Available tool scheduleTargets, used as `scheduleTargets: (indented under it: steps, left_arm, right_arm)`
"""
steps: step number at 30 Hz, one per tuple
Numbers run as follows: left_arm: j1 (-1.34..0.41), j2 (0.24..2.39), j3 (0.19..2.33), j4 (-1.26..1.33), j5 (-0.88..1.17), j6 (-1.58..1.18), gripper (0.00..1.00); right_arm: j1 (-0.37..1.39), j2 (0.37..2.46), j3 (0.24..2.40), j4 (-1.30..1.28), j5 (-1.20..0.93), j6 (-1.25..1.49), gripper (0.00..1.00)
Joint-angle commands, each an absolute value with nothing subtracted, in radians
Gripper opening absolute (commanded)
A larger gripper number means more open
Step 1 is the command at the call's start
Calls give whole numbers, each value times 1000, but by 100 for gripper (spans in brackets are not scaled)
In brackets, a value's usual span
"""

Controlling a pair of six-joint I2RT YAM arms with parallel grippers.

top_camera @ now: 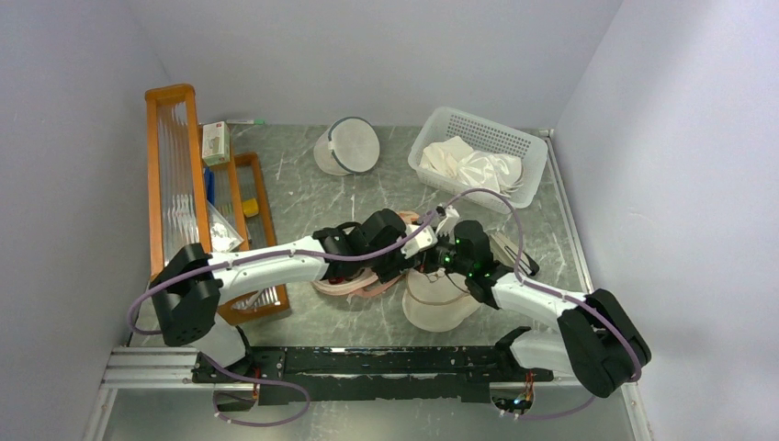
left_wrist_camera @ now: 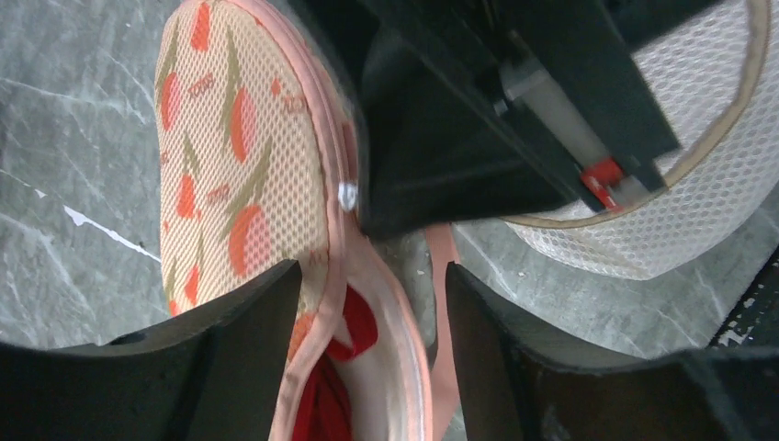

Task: Unzip the laundry bag and remove the bra

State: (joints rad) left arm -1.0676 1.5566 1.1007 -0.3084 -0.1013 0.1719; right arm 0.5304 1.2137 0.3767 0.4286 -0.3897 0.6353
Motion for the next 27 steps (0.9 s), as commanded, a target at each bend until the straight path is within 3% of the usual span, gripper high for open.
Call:
scheduleTargets:
  steps: [1, 12, 17, 23, 27]
  left_arm:
    - [-1062, 1619, 1135, -301, -103, 165, 68]
    - [-1062, 1683, 1154, -315, -281, 168, 35]
    - [-1062, 1656, 1141, -299, -336, 174, 8]
    - [-1062, 1630, 1124, -288, -381, 187, 7]
    - [-1062, 1630, 1123, -288, -402, 190, 7]
  right_arm:
    - [577, 1189, 354, 495, -341, 690, 0]
    - [592, 1166, 363, 451, -320, 684, 0]
    - [588, 1137, 382, 360, -259, 642, 0]
    - [502, 1135, 417, 286, -252, 575, 0]
    - [325, 1169, 406, 299, -353, 550, 0]
